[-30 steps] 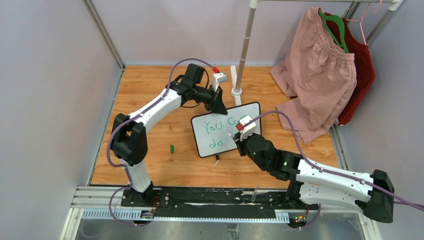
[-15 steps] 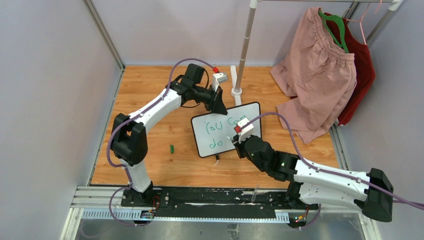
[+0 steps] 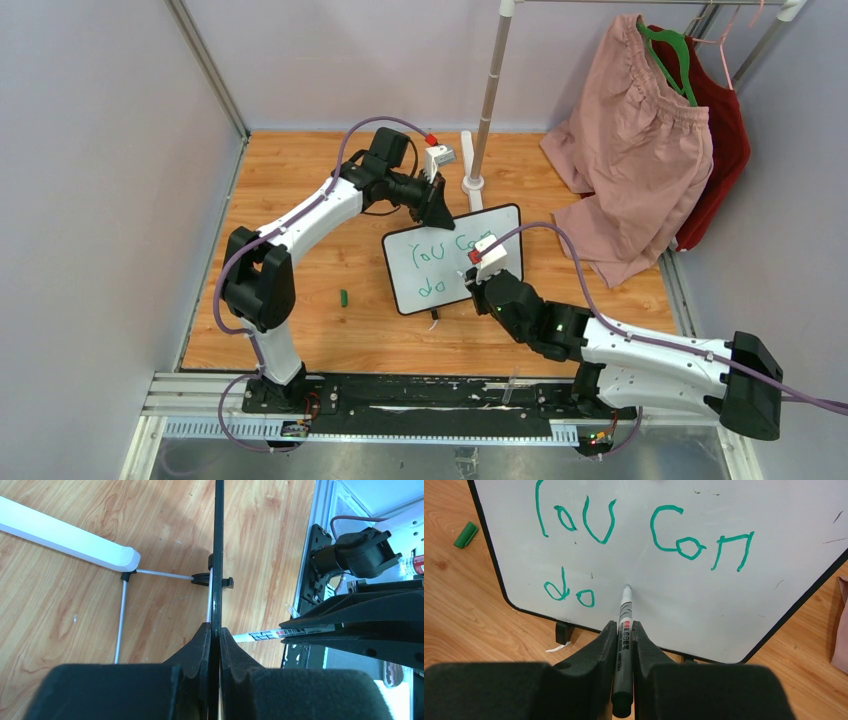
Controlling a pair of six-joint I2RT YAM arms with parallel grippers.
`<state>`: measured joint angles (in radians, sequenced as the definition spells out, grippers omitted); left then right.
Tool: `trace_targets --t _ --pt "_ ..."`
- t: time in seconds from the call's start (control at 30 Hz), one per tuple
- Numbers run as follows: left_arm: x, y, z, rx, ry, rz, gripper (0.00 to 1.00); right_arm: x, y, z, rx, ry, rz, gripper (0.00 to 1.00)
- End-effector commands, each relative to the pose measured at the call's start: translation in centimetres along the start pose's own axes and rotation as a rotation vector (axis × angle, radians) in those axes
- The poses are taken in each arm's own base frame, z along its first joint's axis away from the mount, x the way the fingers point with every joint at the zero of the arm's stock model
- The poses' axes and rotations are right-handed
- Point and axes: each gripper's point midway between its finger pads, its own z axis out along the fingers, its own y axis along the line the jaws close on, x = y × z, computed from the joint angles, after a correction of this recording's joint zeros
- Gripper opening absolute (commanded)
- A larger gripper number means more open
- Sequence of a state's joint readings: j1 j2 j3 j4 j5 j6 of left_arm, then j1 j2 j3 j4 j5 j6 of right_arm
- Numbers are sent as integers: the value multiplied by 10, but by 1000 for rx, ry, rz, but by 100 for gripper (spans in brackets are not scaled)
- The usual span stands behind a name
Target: Write a sentence on the whiteboard
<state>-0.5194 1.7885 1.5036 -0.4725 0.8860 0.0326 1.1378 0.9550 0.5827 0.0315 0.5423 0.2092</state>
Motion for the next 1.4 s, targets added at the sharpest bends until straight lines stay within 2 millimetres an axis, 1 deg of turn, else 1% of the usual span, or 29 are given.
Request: trace_targets --t 0.0,0.47,0.53,0.73,0.83,0.97,1.2,1.27,1.37 --pt "-4 -10 -4 3 -13 14 0 5 -8 3 43 -1 24 0" --pt "-6 -11 -5 3 -16 17 0 30 -2 1 8 73 30 0" --pt "-6 -11 -5 3 -17 17 0 38 -3 0 9 103 17 0" --pt "-7 -11 -5 2 -18 19 0 44 -3 -2 7 125 11 0" --pt "-7 -11 -6 2 -18 19 0 47 -7 -3 22 131 8 0" --pt "-6 -10 -5 3 -16 16 0 45 -16 -5 63 121 8 0" --pt "-6 -10 -5 3 -15 14 0 35 -25 -8 108 83 17 0" --pt "-7 -10 -5 3 -17 15 0 30 -22 -9 84 70 21 0" --pt "-7 -11 -5 3 -17 16 0 22 -7 -12 -14 44 31 0"
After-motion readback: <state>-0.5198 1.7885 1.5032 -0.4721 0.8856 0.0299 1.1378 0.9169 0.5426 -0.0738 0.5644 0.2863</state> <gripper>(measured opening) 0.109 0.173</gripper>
